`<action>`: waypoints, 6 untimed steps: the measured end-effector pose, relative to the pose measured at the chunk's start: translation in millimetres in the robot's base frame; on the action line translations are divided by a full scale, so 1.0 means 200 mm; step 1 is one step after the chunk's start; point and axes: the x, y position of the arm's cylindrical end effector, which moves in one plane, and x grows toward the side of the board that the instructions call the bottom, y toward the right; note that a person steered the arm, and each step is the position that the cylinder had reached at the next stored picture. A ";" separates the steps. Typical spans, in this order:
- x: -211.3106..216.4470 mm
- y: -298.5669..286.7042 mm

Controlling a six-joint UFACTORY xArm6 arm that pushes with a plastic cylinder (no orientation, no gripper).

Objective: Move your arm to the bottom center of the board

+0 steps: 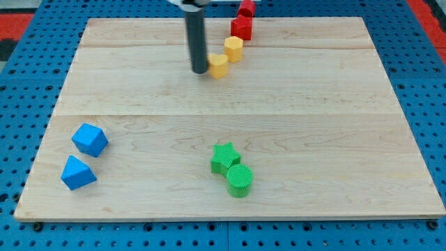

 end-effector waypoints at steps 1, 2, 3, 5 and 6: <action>0.03 0.12; 0.58 0.27; 0.99 0.60; 1.24 0.34; 1.23 0.17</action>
